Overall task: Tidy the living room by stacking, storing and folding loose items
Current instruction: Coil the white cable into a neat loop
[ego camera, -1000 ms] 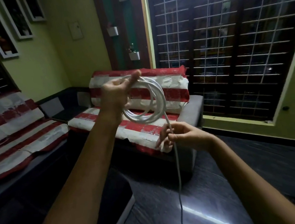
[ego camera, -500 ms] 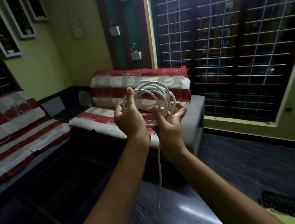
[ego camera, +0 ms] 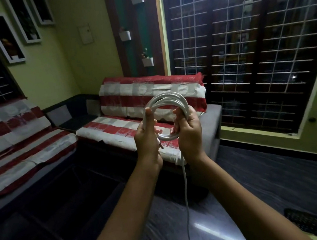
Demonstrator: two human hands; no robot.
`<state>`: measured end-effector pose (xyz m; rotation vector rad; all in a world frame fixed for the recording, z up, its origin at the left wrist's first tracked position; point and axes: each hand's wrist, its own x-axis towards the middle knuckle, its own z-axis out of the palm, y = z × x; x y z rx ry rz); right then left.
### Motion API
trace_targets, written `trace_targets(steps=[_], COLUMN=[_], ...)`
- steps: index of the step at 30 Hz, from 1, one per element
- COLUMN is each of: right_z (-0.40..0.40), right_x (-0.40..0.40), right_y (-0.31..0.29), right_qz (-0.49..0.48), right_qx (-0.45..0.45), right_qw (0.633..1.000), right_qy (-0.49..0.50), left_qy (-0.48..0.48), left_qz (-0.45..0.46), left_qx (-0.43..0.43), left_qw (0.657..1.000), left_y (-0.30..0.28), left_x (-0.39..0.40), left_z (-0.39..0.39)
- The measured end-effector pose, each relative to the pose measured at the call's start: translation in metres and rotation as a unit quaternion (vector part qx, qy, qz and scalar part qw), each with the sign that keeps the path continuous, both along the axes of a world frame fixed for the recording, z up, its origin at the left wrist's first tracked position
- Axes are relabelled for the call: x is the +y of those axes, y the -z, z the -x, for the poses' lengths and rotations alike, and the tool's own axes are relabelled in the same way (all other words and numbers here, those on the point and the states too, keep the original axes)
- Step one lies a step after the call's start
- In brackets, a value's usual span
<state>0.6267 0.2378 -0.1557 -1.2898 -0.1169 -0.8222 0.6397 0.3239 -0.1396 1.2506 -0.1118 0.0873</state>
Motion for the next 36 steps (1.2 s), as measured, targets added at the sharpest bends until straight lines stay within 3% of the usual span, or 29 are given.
trace_targets(steps=[4, 7, 10, 12, 14, 17, 21, 26, 29, 31, 33, 36], right_z=[-0.004, -0.006, -0.005, -0.005, -0.006, -0.003, 0.0, 0.0, 0.006, 0.011, 0.011, 0.005], right_x=[-0.016, -0.028, -0.024, -0.021, -0.023, -0.028, -0.026, -0.029, -0.039, -0.048, -0.056, -0.063], right_y=[-0.006, -0.014, -0.024, -0.028, -0.03, -0.031, -0.023, -0.02, -0.018, -0.016, -0.007, 0.022], right_qz=[0.082, 0.173, 0.292, 0.287, 0.297, 0.381, 0.338, 0.27, 0.335, 0.332, 0.342, 0.308], right_qx=[0.056, 0.107, 0.168, 0.216, 0.245, 0.243, 0.229, 0.223, 0.256, 0.307, 0.3, 0.256], right_qw=[0.995, 0.978, 0.94, 0.925, 0.909, 0.88, 0.899, 0.905, 0.876, 0.843, 0.82, 0.822], right_qy=[-0.013, -0.037, -0.061, -0.126, -0.162, -0.148, -0.156, -0.242, -0.234, -0.291, -0.346, -0.406], left_qy=[0.081, 0.014, -0.063, 0.012, 0.106, 0.115, 0.059, 0.01, -0.031, -0.036, -0.034, -0.096], left_qz=[-0.085, -0.151, -0.308, -0.392, -0.443, -0.436, -0.496, -0.549, -0.56, -0.535, -0.465, -0.354], left_qx=[0.016, -0.071, -0.257, -0.314, -0.315, -0.335, -0.337, -0.339, -0.371, -0.382, -0.37, -0.341], left_qw=[0.993, 0.986, 0.914, 0.865, 0.833, 0.827, 0.798, 0.764, 0.74, 0.753, 0.804, 0.865], left_y=[0.014, 0.012, -0.001, -0.015, -0.023, -0.018, -0.02, -0.023, -0.024, -0.032, -0.04, -0.05], left_x=[0.016, 0.025, 0.028, 0.028, 0.03, 0.03, 0.025, 0.021, 0.02, 0.025, 0.032, 0.036], left_z=[-0.008, -0.018, -0.031, -0.039, -0.043, -0.048, -0.05, -0.043, -0.038, -0.039, -0.039, -0.042])
